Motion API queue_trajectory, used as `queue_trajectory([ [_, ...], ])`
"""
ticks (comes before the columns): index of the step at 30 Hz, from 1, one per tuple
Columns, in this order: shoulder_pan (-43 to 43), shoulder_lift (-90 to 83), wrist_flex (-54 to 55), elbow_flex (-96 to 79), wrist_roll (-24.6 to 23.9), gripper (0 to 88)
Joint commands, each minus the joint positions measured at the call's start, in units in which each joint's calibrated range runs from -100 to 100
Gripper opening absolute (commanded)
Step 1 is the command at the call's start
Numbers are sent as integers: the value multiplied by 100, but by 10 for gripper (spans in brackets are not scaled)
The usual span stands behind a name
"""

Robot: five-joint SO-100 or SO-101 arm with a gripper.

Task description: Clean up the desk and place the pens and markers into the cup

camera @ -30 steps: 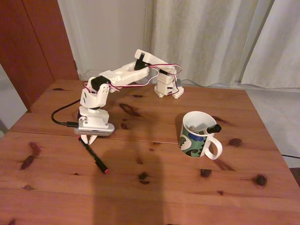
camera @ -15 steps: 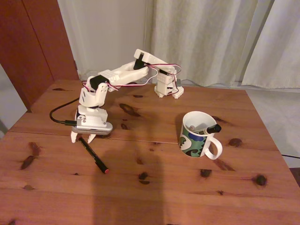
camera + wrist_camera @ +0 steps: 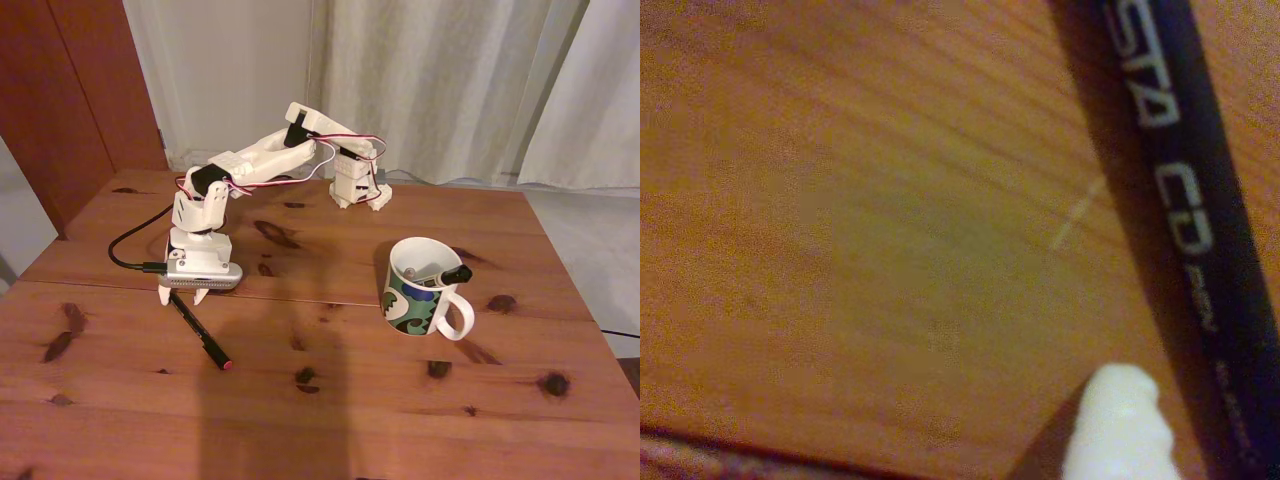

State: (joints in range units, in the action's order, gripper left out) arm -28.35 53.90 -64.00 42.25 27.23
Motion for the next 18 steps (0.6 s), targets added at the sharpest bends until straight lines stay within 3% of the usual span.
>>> queue_trajectory([
  [1, -64, -73, 47, -5, 27, 134],
  [5, -56, -73, 47, -5, 27, 6],
  [18, -48, -140, 47, -5, 33, 7],
])
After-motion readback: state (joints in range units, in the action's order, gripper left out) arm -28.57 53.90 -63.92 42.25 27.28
